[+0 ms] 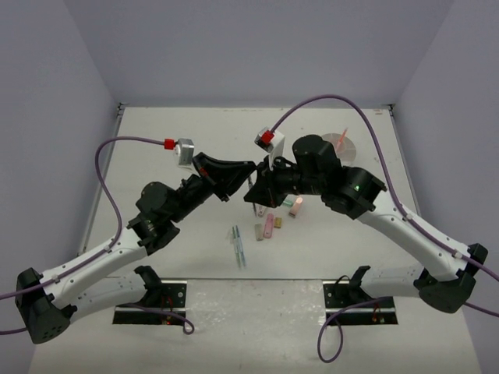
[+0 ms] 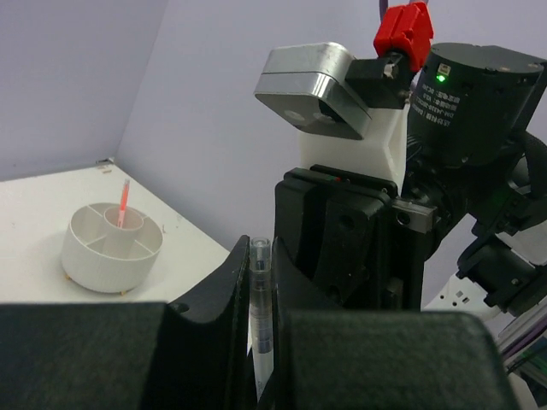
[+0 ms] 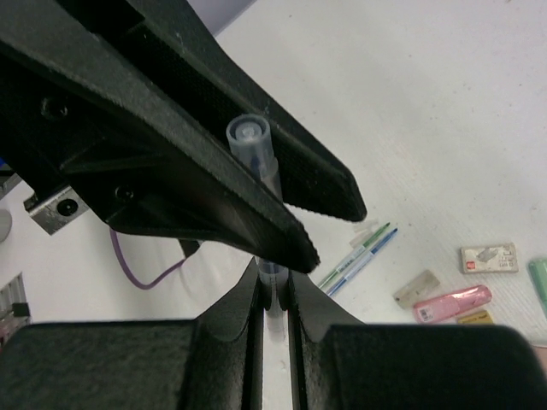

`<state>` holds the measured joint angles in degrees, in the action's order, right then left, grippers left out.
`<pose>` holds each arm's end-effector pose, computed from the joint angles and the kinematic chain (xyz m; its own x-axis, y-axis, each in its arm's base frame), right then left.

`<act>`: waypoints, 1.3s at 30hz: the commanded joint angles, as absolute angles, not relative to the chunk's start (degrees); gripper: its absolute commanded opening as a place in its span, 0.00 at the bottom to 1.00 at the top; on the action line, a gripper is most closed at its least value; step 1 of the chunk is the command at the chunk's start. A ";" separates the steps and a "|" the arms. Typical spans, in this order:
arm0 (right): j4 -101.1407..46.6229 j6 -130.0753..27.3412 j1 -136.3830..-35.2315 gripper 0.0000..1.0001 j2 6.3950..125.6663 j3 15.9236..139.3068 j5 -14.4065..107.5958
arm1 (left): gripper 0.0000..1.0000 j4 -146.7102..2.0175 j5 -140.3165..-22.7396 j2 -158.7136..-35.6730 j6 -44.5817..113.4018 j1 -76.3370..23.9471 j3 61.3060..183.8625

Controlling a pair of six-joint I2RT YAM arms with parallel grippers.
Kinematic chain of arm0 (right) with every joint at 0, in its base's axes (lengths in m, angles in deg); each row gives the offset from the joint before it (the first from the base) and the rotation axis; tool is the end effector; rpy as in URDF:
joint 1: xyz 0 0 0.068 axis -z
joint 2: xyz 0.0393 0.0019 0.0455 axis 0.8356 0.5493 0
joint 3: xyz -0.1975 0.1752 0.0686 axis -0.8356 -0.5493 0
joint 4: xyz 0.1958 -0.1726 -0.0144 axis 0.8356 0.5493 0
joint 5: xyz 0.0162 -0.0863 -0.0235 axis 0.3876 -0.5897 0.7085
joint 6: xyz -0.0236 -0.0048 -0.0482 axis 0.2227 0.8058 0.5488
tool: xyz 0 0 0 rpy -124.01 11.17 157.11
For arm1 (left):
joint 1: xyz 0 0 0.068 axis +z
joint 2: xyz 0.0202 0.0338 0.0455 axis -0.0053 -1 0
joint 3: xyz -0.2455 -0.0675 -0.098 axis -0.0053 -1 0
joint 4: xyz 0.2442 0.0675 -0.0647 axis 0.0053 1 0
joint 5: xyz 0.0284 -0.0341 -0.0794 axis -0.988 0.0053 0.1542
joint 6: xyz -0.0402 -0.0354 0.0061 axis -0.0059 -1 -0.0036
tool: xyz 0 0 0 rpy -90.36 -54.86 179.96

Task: Sort the stationery into containers
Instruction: Close the pen cap on the pen, then place the pen in the storage box.

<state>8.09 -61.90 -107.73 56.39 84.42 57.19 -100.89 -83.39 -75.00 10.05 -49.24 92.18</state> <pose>0.1565 0.2114 0.4240 -0.5265 -0.2007 -0.8262 -0.7962 0.4571 0.3964 0.1380 -0.1680 0.3711 -0.3111 -0.5341 -0.7861 0.7928 0.3103 -0.5245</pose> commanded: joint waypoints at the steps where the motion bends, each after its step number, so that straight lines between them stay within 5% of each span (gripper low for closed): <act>1: -11.89 -63.69 -101.42 0.00 57.30 96.26 50.08 | 0.00 -86.75 -68.35 -76.30 8.79 -54.36 86.81; 10: -27.96 -68.67 -101.80 0.00 57.18 73.80 62.51 | 0.05 -76.63 -77.43 -73.38 15.05 -54.36 97.74; 11: -31.18 -69.95 -101.94 0.00 56.78 70.37 63.39 | 0.22 -75.94 -78.46 -73.68 15.61 -54.36 99.83; 12: -33.46 -70.89 -101.94 0.00 56.45 67.71 63.62 | 0.49 -75.17 -80.33 -73.96 16.05 -54.36 101.76; 13: -35.12 -71.51 -101.94 0.00 55.99 65.11 63.18 | 0.61 -73.65 -82.70 -74.12 16.36 -54.36 103.38; 18: -35.51 -71.64 -100.95 0.00 53.25 57.82 52.59 | 0.98 -56.86 -114.24 -74.34 13.62 -54.33 114.89; 21: -31.77 -71.83 -98.24 0.00 51.49 55.73 38.31 | 1.00 -44.80 -131.51 -75.10 11.25 -54.28 121.49; 27: -31.02 -67.82 -87.76 0.00 49.12 53.46 7.02 | 1.00 -39.28 -128.79 -72.26 15.43 -54.19 118.55; 39: -40.12 -60.60 -69.56 0.00 65.22 64.45 -1.50 | 1.00 -33.19 -113.64 -70.08 18.54 -54.28 105.52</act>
<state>-34.44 -63.27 -72.52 58.52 58.79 3.27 -36.03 -118.39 -71.43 16.31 -54.15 104.58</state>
